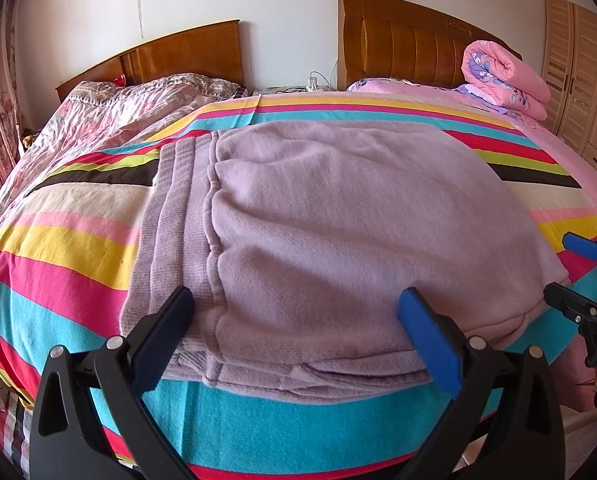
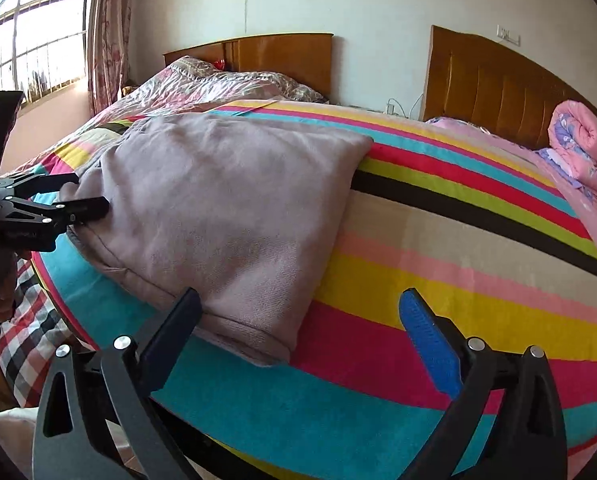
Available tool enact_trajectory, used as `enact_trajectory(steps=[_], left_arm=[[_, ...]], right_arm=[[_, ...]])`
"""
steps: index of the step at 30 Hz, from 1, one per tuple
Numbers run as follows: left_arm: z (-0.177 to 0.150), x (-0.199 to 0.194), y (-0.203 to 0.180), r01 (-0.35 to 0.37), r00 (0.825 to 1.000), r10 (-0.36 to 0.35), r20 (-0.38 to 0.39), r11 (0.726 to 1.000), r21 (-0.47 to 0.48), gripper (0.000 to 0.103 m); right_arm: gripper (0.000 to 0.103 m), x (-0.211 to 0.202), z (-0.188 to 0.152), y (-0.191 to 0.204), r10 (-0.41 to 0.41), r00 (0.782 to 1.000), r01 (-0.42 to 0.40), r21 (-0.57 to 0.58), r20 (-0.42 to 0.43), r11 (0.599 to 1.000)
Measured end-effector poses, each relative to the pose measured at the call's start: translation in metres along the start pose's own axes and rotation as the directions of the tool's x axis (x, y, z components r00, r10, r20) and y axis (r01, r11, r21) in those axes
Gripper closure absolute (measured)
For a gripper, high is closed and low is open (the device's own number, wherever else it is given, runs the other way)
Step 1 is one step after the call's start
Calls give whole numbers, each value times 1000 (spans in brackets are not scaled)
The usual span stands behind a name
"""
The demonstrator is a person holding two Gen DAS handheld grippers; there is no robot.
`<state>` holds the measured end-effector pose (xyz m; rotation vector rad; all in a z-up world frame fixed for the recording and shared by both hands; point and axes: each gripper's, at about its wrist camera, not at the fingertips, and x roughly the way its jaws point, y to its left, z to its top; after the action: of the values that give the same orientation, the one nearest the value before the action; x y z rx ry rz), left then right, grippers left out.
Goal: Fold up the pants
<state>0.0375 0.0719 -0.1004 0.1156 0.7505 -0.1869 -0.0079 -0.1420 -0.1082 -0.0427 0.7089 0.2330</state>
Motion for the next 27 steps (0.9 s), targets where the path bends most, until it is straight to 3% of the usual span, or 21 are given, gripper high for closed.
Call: enact_trajectory(steps=[10, 14, 16, 19, 23, 26, 27], left_arm=[[-3, -2, -6, -44, 999, 43, 22, 999, 17, 1], [-8, -13, -7, -70, 996, 70, 49, 998, 5, 1], [-10, -22, -10, -121, 991, 120, 61, 993, 5, 1], [-12, -55, -8, -231, 961, 235, 148, 972, -44, 1], [-7, -120, 1, -227, 906, 256, 337, 966, -124, 1], [-1, -156, 8, -224, 870, 292, 398, 952, -209, 1], [3, -165, 9, -209, 869, 282, 407, 954, -216, 1]], right_arm=[[6, 0, -3, 7, -6, 1000, 6, -19, -20, 1000], [6, -1, -11, 10, -23, 994, 18, -41, -111, 999], [6, -14, -14, 6, 10, 998, -11, -10, -66, 1000], [6, -44, -8, -2, 46, 999, -47, 43, 24, 998], [6, -88, 9, -15, 32, 990, -44, 85, 138, 995], [5, -119, 23, -23, -8, 979, -20, 139, 202, 990], [4, -128, 27, -24, -18, 976, -16, 157, 217, 987]])
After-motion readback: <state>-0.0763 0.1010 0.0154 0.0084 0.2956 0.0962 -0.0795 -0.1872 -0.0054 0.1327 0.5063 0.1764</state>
